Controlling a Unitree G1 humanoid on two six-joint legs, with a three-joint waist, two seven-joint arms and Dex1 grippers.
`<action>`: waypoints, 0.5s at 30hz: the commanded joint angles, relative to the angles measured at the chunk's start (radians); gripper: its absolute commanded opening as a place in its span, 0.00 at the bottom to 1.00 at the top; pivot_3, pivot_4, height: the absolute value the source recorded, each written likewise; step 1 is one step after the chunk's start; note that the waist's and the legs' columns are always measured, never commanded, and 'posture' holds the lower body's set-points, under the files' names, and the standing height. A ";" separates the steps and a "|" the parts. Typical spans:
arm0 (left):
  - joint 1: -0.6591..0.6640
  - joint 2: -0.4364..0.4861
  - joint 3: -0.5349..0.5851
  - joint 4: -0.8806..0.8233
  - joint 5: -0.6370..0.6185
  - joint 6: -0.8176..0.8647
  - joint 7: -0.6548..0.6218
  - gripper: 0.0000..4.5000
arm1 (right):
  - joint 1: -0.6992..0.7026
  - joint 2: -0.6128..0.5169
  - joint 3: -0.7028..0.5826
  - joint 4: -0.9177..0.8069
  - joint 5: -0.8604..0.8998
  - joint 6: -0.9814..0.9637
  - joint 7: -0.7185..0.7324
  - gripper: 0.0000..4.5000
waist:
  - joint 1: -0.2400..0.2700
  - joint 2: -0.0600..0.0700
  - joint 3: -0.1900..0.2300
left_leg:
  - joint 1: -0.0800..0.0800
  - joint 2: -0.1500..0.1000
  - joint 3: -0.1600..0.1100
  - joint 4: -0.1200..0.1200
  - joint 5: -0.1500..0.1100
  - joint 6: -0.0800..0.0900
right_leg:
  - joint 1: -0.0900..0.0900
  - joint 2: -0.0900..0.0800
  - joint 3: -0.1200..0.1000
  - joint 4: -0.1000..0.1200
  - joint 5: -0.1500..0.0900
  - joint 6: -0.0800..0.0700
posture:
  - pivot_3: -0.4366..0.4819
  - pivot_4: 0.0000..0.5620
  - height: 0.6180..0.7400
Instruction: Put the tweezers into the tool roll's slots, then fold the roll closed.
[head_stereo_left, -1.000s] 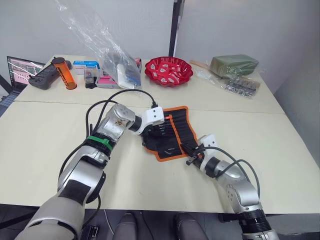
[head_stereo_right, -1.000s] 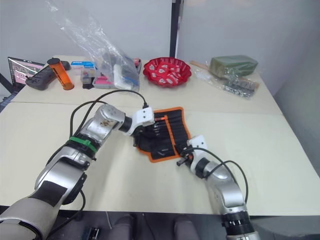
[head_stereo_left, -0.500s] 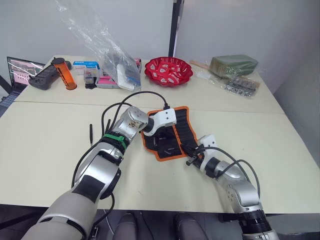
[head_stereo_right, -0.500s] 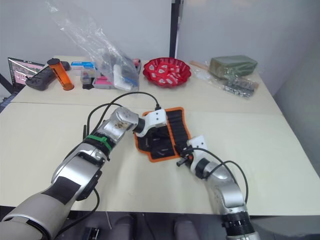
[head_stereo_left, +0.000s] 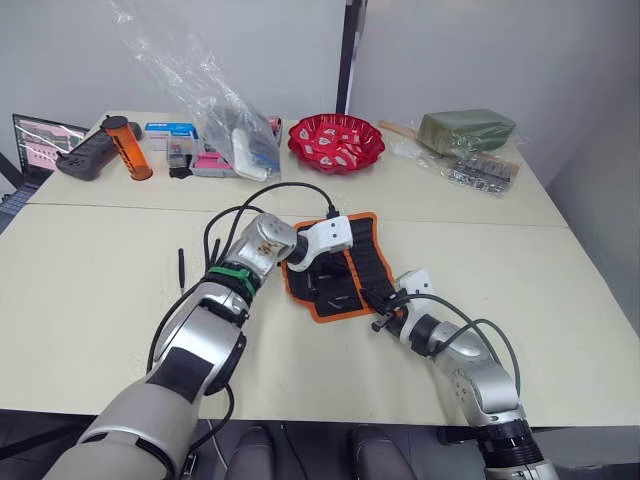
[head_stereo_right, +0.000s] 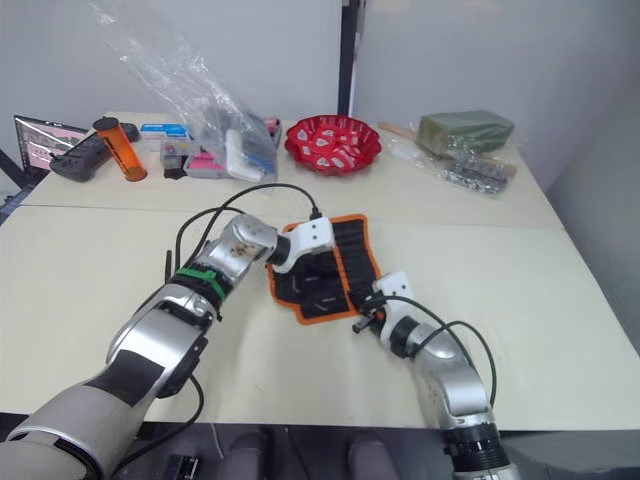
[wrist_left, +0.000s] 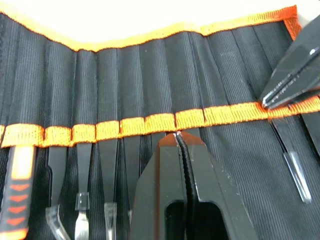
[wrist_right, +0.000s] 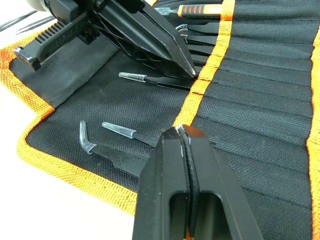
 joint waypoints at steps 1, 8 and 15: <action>0.005 0.045 0.038 -0.106 -0.027 0.040 -0.037 0.19 | 0.030 -0.004 0.053 0.055 -0.021 0.047 0.018 0.00 | -0.002 0.000 0.000 | 0.000 0.000 0.000 0.000 0.000 0.000 | 0.000 0.000 0.000 0.000 0.000 0.000 | 0.48 0.27 0.91; 0.126 0.121 0.017 -0.337 -0.034 0.129 -0.107 0.55 | 0.016 -0.001 0.057 0.072 -0.021 0.042 0.024 0.00 | -0.008 0.001 -0.001 | 0.002 0.000 0.000 0.000 0.000 0.000 | 0.001 0.000 0.000 0.001 0.000 0.000 | 0.48 0.27 0.91; 0.162 0.118 0.005 -0.375 -0.016 0.155 -0.073 0.55 | 0.011 -0.002 0.058 0.076 -0.020 0.040 0.029 0.00 | -0.009 0.001 -0.001 | 0.002 0.000 0.000 0.001 0.000 0.000 | 0.002 0.000 0.000 0.003 0.000 0.000 | 0.48 0.27 0.91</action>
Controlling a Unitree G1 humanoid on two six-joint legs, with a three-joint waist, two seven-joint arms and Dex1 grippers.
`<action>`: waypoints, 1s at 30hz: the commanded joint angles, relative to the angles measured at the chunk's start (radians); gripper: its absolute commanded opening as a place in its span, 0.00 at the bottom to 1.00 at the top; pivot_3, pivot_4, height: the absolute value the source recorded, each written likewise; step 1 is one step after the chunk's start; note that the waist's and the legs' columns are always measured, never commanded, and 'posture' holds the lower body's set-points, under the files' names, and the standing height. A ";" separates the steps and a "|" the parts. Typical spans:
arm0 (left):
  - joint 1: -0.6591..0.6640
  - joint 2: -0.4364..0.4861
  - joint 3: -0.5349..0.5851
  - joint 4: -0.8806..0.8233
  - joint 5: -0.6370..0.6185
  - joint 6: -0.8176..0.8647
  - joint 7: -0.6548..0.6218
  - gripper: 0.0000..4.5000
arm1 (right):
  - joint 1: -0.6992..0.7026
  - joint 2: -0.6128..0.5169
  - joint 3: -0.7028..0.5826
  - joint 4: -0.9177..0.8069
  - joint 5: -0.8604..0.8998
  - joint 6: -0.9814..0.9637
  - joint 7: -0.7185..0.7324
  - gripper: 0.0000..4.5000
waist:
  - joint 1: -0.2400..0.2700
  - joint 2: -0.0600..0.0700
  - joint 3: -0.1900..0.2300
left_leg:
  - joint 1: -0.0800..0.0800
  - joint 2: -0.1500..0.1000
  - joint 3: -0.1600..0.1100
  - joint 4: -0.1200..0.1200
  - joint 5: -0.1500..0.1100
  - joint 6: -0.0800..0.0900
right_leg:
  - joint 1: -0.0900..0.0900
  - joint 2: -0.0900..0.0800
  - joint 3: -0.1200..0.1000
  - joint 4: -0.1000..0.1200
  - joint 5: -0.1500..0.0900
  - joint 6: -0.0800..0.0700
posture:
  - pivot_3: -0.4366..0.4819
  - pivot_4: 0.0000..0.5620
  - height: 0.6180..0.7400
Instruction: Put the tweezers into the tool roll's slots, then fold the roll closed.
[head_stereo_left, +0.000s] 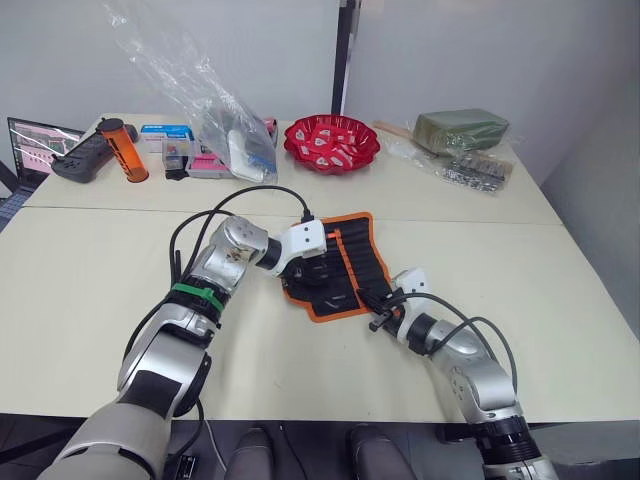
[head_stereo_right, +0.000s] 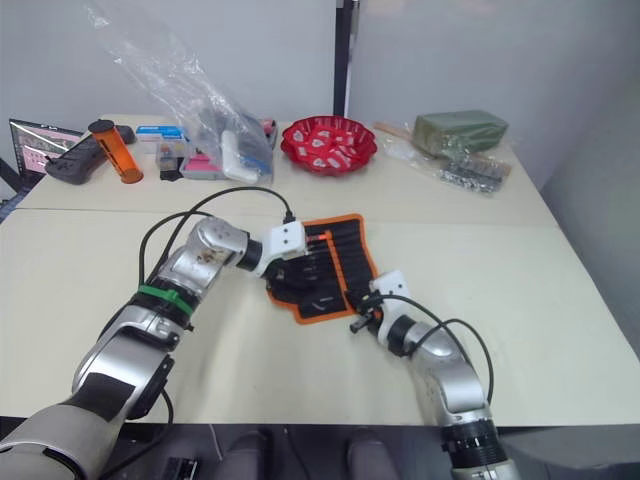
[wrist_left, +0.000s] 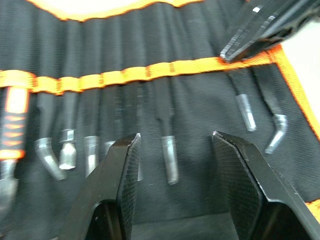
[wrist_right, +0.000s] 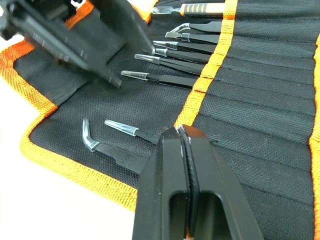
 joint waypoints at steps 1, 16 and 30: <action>-0.024 -0.007 0.000 -0.024 0.007 0.016 0.028 0.55 | 0.031 -0.003 0.050 0.053 -0.021 0.040 0.020 0.00 | 0.000 0.000 0.000 | 0.000 0.000 0.000 0.000 0.000 0.000 | 0.000 0.000 0.000 0.000 0.000 0.000 | 0.48 0.27 0.91; -0.057 -0.032 -0.026 0.062 0.021 0.054 0.029 0.01 | 0.037 0.002 0.047 0.048 -0.020 0.039 0.011 0.00 | 0.001 0.000 0.000 | 0.001 0.000 0.000 0.001 0.000 0.000 | 0.000 0.000 0.000 0.003 -0.001 0.001 | 0.48 0.27 0.91; -0.154 -0.133 -0.023 0.218 0.049 -0.032 0.113 0.01 | 0.044 -0.006 0.045 0.043 -0.021 0.041 0.009 0.00 | 0.006 0.000 0.000 | 0.001 -0.001 0.000 0.005 0.000 0.000 | 0.001 0.000 0.000 0.004 -0.001 0.001 | 0.48 0.27 0.91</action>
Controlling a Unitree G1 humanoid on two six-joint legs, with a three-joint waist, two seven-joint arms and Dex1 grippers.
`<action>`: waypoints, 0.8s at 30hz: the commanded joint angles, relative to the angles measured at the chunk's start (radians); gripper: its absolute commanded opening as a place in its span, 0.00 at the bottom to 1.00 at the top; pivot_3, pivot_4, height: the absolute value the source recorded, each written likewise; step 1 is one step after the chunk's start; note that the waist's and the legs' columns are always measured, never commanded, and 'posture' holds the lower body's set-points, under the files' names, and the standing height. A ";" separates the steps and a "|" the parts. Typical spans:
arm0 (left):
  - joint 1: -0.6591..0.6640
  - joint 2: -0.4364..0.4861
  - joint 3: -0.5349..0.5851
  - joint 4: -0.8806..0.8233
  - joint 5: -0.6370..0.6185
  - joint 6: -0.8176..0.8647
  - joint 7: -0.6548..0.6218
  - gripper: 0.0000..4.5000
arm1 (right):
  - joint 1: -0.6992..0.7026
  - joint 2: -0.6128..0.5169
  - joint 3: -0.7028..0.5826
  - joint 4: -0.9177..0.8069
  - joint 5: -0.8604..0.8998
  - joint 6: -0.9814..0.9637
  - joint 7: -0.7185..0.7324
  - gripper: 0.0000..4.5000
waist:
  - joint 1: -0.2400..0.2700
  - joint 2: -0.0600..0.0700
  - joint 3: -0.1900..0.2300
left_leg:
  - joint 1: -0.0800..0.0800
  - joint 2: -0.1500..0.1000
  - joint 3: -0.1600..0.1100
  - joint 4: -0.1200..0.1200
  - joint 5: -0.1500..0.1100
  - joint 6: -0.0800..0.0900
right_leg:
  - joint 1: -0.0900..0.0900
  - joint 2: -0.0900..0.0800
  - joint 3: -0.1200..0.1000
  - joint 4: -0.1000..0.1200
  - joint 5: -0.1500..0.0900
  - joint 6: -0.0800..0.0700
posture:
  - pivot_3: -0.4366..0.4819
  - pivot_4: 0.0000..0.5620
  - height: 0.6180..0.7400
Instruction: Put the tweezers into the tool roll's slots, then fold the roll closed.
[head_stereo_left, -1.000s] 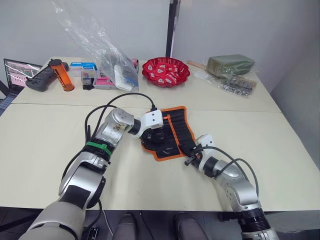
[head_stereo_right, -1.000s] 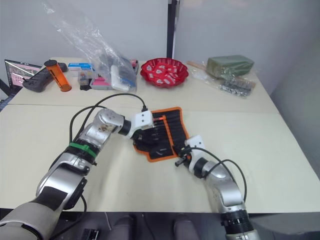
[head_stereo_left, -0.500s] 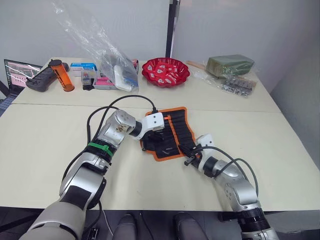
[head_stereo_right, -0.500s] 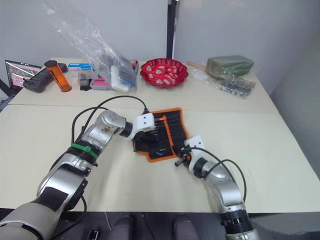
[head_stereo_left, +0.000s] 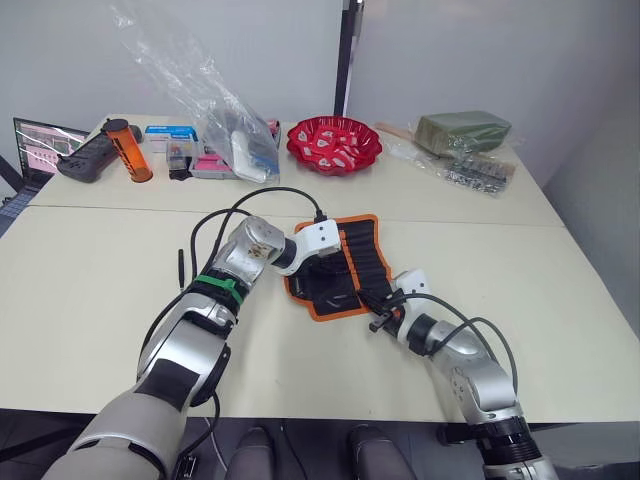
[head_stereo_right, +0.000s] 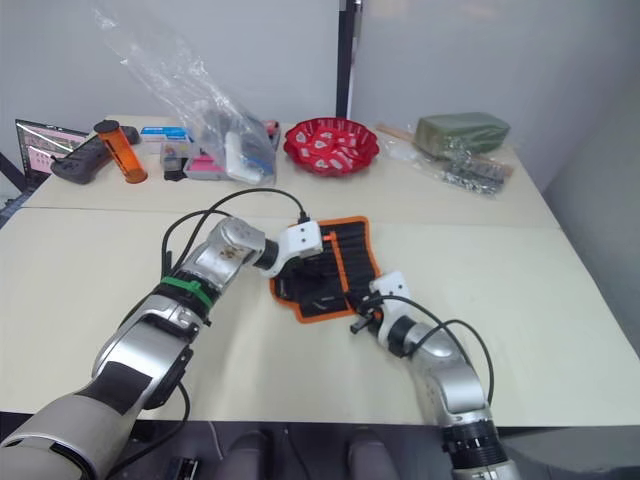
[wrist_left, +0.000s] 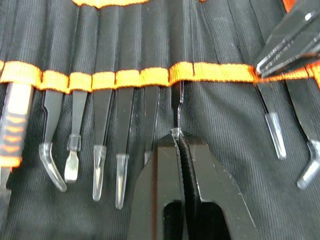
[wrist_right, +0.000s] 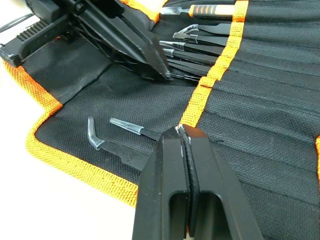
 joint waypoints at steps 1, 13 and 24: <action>-0.037 -0.020 0.004 0.003 0.005 -0.028 0.017 0.01 | 0.040 -0.002 0.045 0.044 -0.021 0.040 0.011 0.00 | 0.000 0.000 0.000 | 0.000 0.000 0.000 0.000 0.000 0.000 | 0.000 0.000 0.000 0.000 0.000 0.000 | 0.48 0.27 0.91; -0.012 0.100 0.095 -0.202 -0.064 0.108 -0.038 0.70 | 0.030 -0.009 0.040 0.060 -0.021 0.036 0.021 0.00 | -0.008 0.000 0.000 | 0.000 0.000 0.000 0.000 0.000 0.000 | -0.001 0.000 0.000 0.001 0.000 0.000 | 0.48 0.27 0.91; 0.135 0.311 0.375 -0.607 -0.226 0.379 0.085 0.99 | -0.026 -0.034 0.029 0.103 -0.016 0.030 0.072 0.00 | -0.008 0.001 0.000 | 0.000 0.000 0.000 -0.001 0.000 0.000 | 0.000 0.000 0.000 0.001 0.000 0.000 | 0.48 0.27 0.91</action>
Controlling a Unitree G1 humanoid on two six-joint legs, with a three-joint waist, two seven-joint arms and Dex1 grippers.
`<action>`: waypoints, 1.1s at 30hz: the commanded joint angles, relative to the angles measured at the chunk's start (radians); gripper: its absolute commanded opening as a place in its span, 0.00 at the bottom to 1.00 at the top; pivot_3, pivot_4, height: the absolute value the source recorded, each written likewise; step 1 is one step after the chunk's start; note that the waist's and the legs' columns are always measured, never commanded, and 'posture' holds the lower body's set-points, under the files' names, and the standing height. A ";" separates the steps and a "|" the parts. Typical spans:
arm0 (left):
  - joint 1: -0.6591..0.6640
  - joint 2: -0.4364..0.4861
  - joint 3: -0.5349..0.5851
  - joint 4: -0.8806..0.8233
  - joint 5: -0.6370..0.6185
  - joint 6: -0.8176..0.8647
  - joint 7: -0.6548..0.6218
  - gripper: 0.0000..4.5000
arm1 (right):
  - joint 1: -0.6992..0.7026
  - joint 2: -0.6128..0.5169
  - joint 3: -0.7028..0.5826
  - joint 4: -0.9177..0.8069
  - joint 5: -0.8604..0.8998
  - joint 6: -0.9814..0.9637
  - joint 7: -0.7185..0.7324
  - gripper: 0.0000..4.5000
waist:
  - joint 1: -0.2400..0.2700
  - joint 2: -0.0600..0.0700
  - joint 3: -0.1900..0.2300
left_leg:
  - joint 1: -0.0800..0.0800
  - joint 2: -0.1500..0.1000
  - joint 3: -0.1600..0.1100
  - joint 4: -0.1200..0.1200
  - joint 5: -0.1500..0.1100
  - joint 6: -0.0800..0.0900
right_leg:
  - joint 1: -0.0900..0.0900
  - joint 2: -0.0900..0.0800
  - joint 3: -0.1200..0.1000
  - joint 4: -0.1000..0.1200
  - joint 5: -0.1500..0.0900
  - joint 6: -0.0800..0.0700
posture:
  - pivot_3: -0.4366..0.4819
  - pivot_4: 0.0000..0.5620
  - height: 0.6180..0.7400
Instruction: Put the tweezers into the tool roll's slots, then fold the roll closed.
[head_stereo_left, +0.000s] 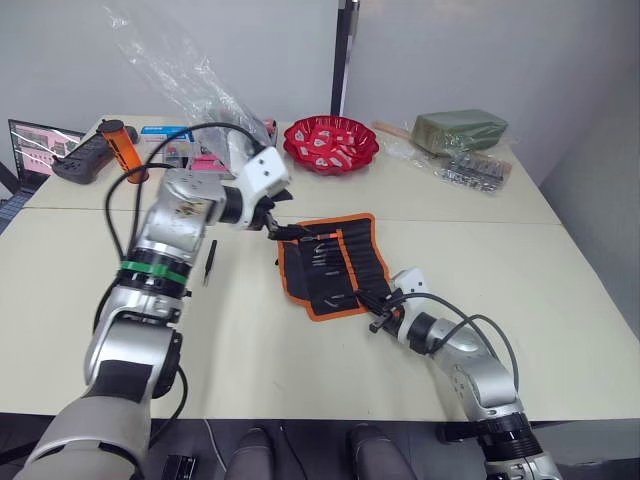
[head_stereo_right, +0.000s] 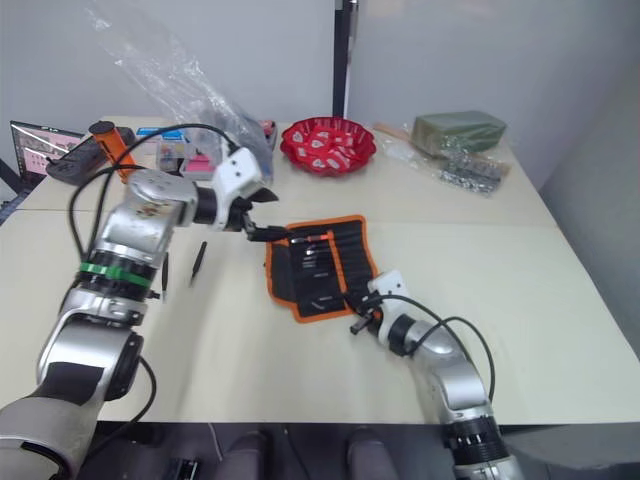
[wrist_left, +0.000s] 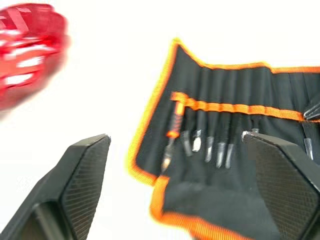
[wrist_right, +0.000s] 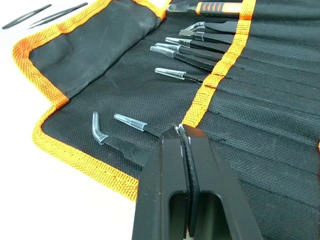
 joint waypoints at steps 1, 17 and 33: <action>0.081 0.035 0.147 -0.152 -0.064 0.082 0.123 0.99 | 0.000 -0.015 0.026 0.090 -0.021 0.024 0.028 0.00 | -0.001 0.000 0.000 | 0.000 0.000 0.000 0.000 0.000 0.000 | 0.000 0.000 0.000 0.000 0.000 0.000 | 0.48 0.27 0.91; 1.184 -0.152 0.852 -0.824 -0.261 0.005 0.477 0.99 | -0.105 0.003 0.017 0.276 -0.033 -0.070 0.082 0.00 | -0.013 -0.007 -0.004 | 0.008 0.001 0.003 -0.001 0.000 -0.001 | 0.004 -0.002 0.001 0.000 -0.005 -0.011 | 0.48 0.27 0.91; 1.520 -0.439 0.801 -0.961 -0.368 -0.218 0.646 0.99 | -0.165 0.005 0.050 0.369 -0.047 -0.100 0.158 0.00 | -0.028 -0.015 -0.010 | 0.007 0.002 0.010 0.000 -0.009 -0.006 | 0.003 -0.004 0.006 -0.016 -0.009 -0.018 | 0.48 0.27 0.91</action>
